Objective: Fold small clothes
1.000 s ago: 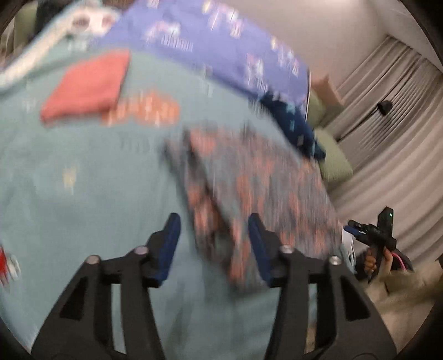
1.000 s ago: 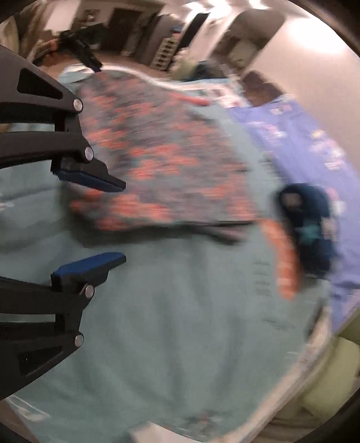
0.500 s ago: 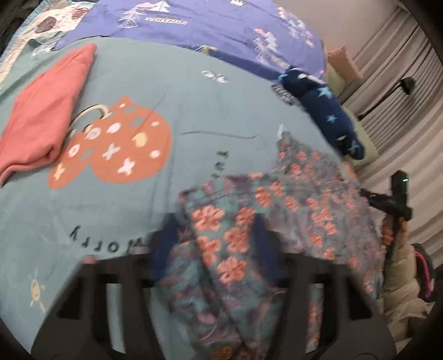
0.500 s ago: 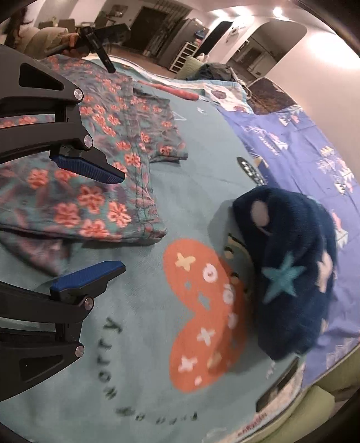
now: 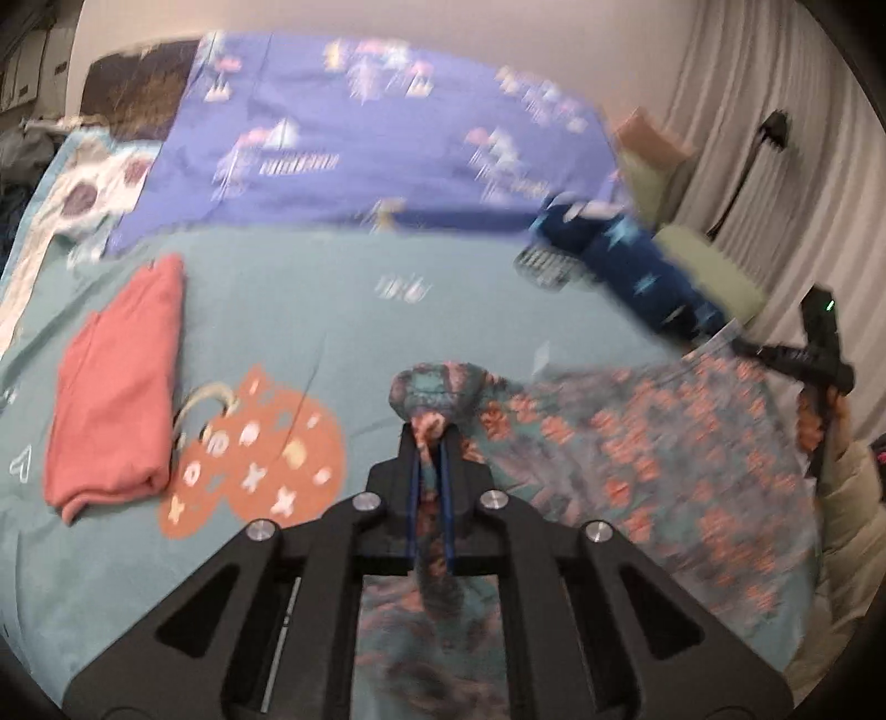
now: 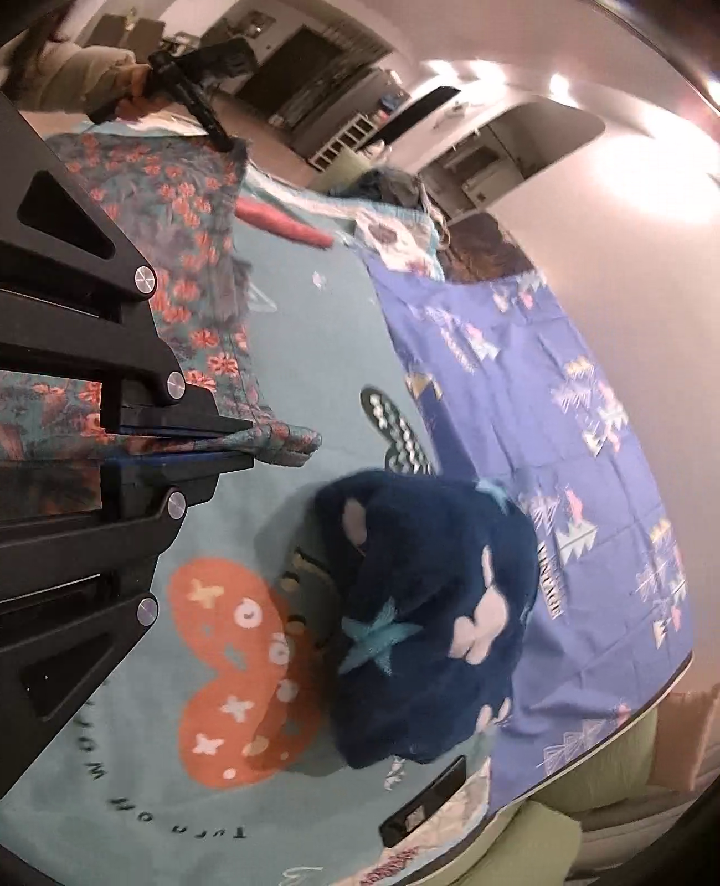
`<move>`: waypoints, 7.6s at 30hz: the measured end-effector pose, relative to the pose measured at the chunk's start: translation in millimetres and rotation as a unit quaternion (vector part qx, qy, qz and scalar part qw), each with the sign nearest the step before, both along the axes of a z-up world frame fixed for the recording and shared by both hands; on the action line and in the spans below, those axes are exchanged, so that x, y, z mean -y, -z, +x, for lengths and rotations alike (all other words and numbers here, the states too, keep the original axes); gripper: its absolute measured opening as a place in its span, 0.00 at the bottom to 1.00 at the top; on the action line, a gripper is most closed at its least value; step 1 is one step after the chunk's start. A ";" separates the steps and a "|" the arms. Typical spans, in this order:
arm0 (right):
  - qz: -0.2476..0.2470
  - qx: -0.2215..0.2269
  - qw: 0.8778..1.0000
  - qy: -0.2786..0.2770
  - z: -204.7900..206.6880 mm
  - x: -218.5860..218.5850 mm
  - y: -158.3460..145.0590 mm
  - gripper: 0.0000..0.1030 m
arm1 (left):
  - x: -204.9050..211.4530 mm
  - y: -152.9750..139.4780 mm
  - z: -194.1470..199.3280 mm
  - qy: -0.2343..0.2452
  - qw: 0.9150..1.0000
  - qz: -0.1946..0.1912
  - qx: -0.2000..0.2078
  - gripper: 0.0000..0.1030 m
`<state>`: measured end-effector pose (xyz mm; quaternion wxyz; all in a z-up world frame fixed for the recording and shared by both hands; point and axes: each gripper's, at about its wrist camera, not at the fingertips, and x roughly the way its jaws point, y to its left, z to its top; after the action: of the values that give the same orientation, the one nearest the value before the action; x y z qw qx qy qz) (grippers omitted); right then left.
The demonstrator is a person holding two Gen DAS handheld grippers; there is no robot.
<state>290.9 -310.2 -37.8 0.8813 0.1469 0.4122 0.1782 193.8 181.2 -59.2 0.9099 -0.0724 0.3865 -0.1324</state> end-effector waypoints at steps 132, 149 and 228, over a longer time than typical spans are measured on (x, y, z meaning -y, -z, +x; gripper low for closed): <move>-0.150 0.032 0.981 -0.115 -187.6 -98.5 -25.3 0.55 | -29.4 13.6 -128.1 0.010 0.983 -0.181 -0.035 0.63; -0.072 -0.088 0.994 0.001 11.1 -14.2 49.2 0.54 | -11.7 9.1 -49.8 0.011 0.995 -0.095 -0.013 0.03; -0.218 0.156 0.927 -0.263 -281.8 -375.8 33.4 0.08 | -58.7 80.1 -80.7 -0.007 0.930 -0.348 -0.116 0.71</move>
<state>9.0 65.6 -71.3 0.8663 -0.1925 0.3217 0.3302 113.1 239.9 -139.3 0.7772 -0.4022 0.4185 -0.2430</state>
